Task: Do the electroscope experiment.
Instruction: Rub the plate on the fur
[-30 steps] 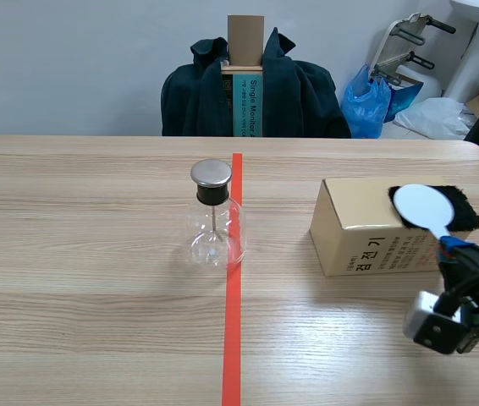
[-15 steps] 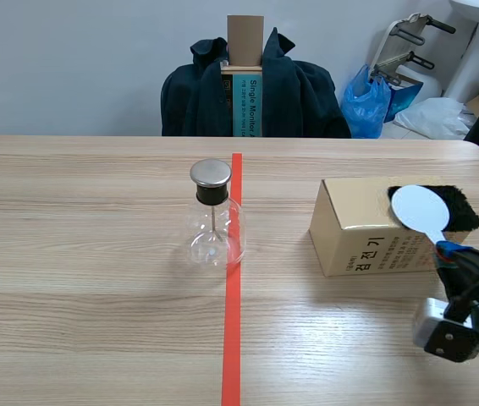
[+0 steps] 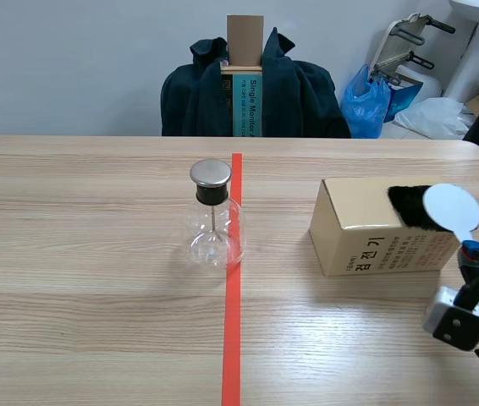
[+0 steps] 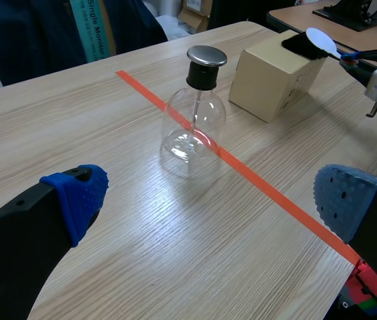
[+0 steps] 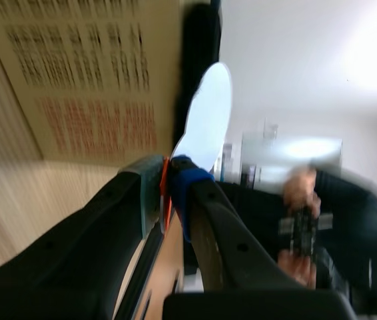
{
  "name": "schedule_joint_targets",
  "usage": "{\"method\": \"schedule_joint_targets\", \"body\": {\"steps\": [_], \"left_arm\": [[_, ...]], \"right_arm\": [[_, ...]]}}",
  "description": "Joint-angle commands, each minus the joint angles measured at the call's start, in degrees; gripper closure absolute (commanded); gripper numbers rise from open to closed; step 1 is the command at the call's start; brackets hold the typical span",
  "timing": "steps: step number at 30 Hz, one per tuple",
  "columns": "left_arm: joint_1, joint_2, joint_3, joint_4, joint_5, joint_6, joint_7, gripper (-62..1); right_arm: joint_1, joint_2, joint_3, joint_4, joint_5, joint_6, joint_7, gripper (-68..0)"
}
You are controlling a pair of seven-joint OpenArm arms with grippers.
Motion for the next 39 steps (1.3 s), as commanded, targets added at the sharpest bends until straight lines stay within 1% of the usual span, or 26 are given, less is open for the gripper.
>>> {"method": "schedule_joint_targets", "body": {"steps": [1, 3, 4, 5, 6, 7, 9, 11, 15, 18, 21, 23, 26, 30, 33, 34, 36, 39], "left_arm": [[-0.2, 0.2, -0.2, 0.9, -0.6, -0.2, -0.8, -62.3], [-0.2, 0.2, -0.2, 0.9, -0.6, -0.1, -0.8, -62.3], [-0.2, 0.2, -0.2, 0.9, -0.6, -0.1, -0.8, -62.3], [-0.2, 0.2, -0.2, 0.9, -0.6, -0.1, -0.8, -62.3], [-0.2, 0.2, -0.2, 0.9, -0.6, -0.1, -0.8, -62.3], [-0.2, 0.2, -0.2, 0.9, -0.6, -0.1, -0.8, -62.3], [-0.2, 0.2, -0.2, 0.9, -0.6, -0.1, -0.8, -62.3], [-0.2, 0.2, -0.2, 0.9, -0.6, -0.1, -0.8, -62.3], [-0.2, 0.2, -0.2, 0.9, -0.6, -0.1, -0.8, -62.3], [-0.2, 0.2, -0.2, 0.9, -0.6, -0.1, -0.8, -62.3], [-0.2, 0.2, -0.2, 0.9, -0.6, -0.1, -0.8, -62.3], [-0.2, 0.2, -0.2, 0.9, -0.6, 0.0, -0.8, -62.3], [-0.2, 0.2, -0.2, 0.9, -0.6, 0.3, -0.8, -62.3], [-0.2, 0.2, -0.2, 0.9, -0.6, 1.4, -0.8, -62.3], [-0.2, 0.2, -0.2, 0.9, -0.6, 1.4, -0.8, -62.3], [-0.2, 0.2, -0.2, 0.9, -0.6, 1.4, -0.8, -62.3], [-0.2, 0.2, -0.2, 0.9, -0.6, 1.4, -0.8, -62.3], [-0.3, 0.2, -0.2, 0.9, -0.6, 1.4, -0.8, -62.3]], "right_arm": [[0.4, 0.0, -1.0, 1.0, 0.0, -0.9, 0.3, -0.8], [0.4, -0.2, -0.8, 1.0, 0.0, -1.2, -5.2, -0.8], [0.2, -0.1, -0.6, 1.0, 0.0, -0.7, -8.1, -0.8], [0.0, -0.1, -0.4, 1.0, 0.0, 0.1, -9.0, -0.8], [-0.1, 0.0, -0.3, 1.0, 0.0, 0.7, -8.7, -0.8], [-0.1, 0.0, -0.3, 1.0, 0.0, 0.9, -7.0, -0.8], [-0.1, 0.0, -0.5, 1.0, -0.2, 0.9, -3.3, -0.8], [0.0, 0.0, -0.9, 1.0, -0.2, 0.9, -1.5, -0.8], [-0.1, 0.0, -1.0, 1.0, -0.2, 0.9, 0.0, -0.8], [0.1, 0.0, -1.0, 1.0, -0.2, 0.9, 0.2, -0.8], [0.1, 0.3, -0.9, 1.1, -0.1, 0.2, 0.2, -0.8], [0.1, 0.5, -0.8, 1.4, 0.3, -0.6, 0.1, -0.8], [0.1, 0.9, 0.2, 2.1, 0.5, -3.2, -0.1, -0.8], [0.1, 2.1, 1.6, 5.1, 1.8, -7.8, -1.0, -0.8], [0.1, 3.5, 2.8, 9.3, 3.8, -12.1, -3.9, -0.8], [0.1, 4.1, 3.3, 11.2, 4.9, -13.0, -4.8, -0.8], [0.1, 5.3, 4.2, 15.3, 6.4, -13.3, -6.6, -0.8], [0.2, 7.4, 5.8, 23.4, 9.7, -13.3, -10.4, -0.8]]}}
